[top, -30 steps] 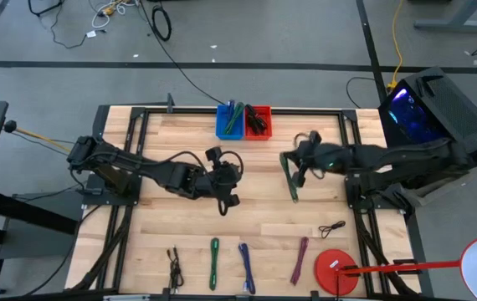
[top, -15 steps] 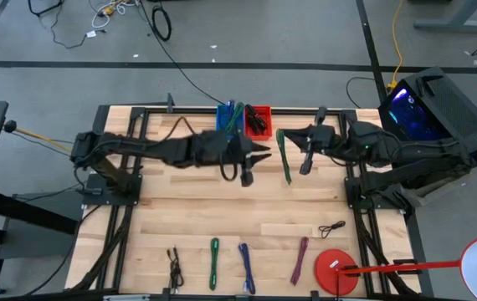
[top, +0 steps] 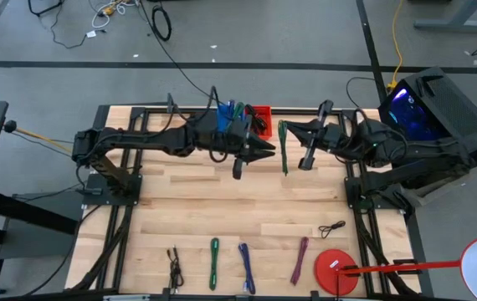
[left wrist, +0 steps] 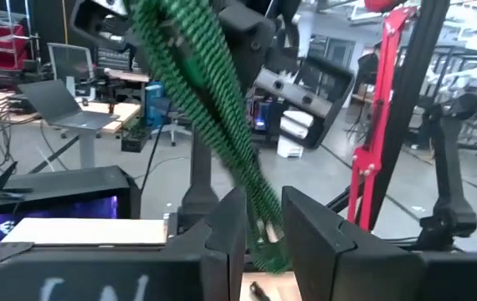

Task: Pick & Place USB Port
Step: Put the green charger cable into the blue bin

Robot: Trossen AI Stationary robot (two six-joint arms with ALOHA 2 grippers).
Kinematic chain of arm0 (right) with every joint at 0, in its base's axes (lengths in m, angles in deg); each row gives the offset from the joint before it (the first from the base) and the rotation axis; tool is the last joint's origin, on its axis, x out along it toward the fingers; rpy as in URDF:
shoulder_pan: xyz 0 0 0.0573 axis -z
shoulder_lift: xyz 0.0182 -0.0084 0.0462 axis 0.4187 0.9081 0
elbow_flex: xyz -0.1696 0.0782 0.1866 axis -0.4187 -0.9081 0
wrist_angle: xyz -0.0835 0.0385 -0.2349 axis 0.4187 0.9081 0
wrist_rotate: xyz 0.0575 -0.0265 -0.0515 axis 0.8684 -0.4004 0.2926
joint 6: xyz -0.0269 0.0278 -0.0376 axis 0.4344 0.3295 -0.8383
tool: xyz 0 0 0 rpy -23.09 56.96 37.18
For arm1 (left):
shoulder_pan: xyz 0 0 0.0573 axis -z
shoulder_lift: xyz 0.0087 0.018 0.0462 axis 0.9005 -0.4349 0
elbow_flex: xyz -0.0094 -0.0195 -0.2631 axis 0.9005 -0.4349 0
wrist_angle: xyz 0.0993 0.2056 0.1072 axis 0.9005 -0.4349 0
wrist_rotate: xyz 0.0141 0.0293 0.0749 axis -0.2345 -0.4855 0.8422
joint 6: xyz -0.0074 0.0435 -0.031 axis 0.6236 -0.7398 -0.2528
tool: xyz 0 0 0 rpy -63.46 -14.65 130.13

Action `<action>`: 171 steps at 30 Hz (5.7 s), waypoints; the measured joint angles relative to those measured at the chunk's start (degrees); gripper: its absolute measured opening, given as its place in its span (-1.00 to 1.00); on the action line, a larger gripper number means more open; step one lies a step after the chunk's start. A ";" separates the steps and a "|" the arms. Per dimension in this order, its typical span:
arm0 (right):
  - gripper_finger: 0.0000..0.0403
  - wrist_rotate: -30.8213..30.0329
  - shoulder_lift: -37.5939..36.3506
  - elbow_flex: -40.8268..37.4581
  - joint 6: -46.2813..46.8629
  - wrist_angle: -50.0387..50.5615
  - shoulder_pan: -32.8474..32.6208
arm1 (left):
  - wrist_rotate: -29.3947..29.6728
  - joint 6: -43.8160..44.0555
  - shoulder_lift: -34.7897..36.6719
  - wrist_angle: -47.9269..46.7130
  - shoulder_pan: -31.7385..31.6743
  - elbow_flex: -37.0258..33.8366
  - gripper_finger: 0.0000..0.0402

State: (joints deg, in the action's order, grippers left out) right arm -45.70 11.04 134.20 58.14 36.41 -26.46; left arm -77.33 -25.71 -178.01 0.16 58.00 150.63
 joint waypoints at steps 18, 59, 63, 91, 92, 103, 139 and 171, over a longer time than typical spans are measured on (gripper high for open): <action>-1.00 2.47 5.61 0.00 -2.04 -8.84 0.01 | -1.92 0.58 0.00 3.04 0.07 0.00 -0.59; -1.00 1.06 9.94 1.79 -3.25 -8.48 0.16 | -2.31 -2.11 -0.01 -0.17 0.55 0.00 -0.59; -1.00 0.84 9.67 1.79 -3.44 -8.30 0.14 | -5.00 -2.05 -0.02 -0.64 0.58 0.00 -0.59; -1.00 3.24 9.70 1.79 -0.97 -7.71 0.12 | -0.88 -2.61 -0.01 -0.13 0.59 0.00 -0.14; -1.00 3.95 9.72 1.79 -0.80 -7.81 0.12 | -0.83 -2.51 0.00 0.11 0.57 0.00 -0.15; -1.00 4.07 10.68 1.79 -1.13 -9.41 0.12 | 1.22 -2.47 0.00 0.12 0.56 0.00 -0.48; -0.72 -5.60 -0.21 2.10 5.19 12.98 -1.17 | 21.87 -6.75 0.19 -30.66 -16.00 -0.16 -0.90; -0.55 5.46 9.90 -17.57 22.28 -2.55 -10.19 | 23.02 0.85 -11.35 -35.70 -27.77 0.00 -0.90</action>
State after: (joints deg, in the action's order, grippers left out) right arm -40.24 20.94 116.62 80.42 33.86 -36.66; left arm -54.31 -24.86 -189.36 -35.54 30.23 150.63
